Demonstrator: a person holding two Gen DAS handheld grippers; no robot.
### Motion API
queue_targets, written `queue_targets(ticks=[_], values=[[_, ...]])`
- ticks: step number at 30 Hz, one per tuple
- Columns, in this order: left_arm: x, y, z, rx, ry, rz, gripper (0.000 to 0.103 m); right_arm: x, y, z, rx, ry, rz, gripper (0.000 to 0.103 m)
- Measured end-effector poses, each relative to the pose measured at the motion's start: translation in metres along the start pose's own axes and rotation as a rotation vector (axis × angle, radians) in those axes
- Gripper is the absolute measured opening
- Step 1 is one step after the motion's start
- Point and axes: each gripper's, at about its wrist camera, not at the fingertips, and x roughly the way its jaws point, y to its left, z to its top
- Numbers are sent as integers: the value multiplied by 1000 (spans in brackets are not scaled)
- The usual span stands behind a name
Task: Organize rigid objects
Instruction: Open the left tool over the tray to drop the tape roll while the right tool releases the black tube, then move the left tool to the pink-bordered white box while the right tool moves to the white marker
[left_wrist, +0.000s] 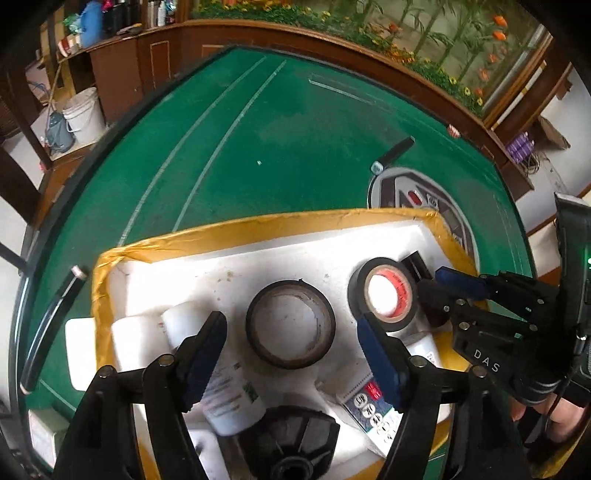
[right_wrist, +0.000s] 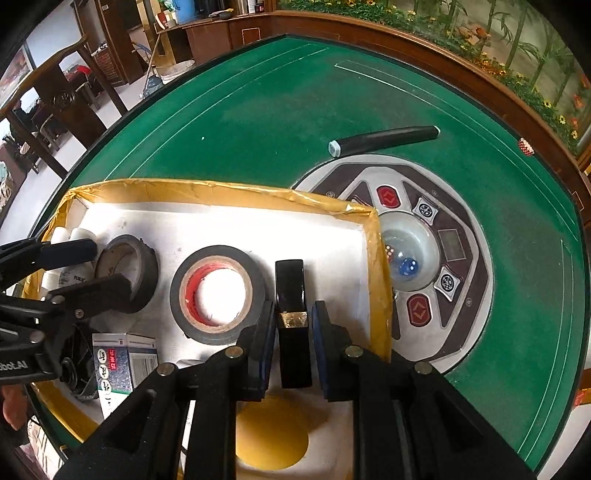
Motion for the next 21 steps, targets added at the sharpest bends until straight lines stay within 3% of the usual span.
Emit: queue_targets(ticks=[3,6,10,12,21], values=[[-13,5,-3,-34,-17,6,80,-8,1,0,0,-19,16,41],[-28,11,-8,-72,-37,18,81,-18,3,-1,-17,-39,30,49],[-53,17,-20,-116,-77,31,82,-34,4,-4,-9,-76,52,71],[-66,19,-29,-140,-98,30,82,-46,5,-6,3,-103,78,77],[-112,42,-93,-248,-161,59,91,-86,15,-16,-40,-176,149,86]])
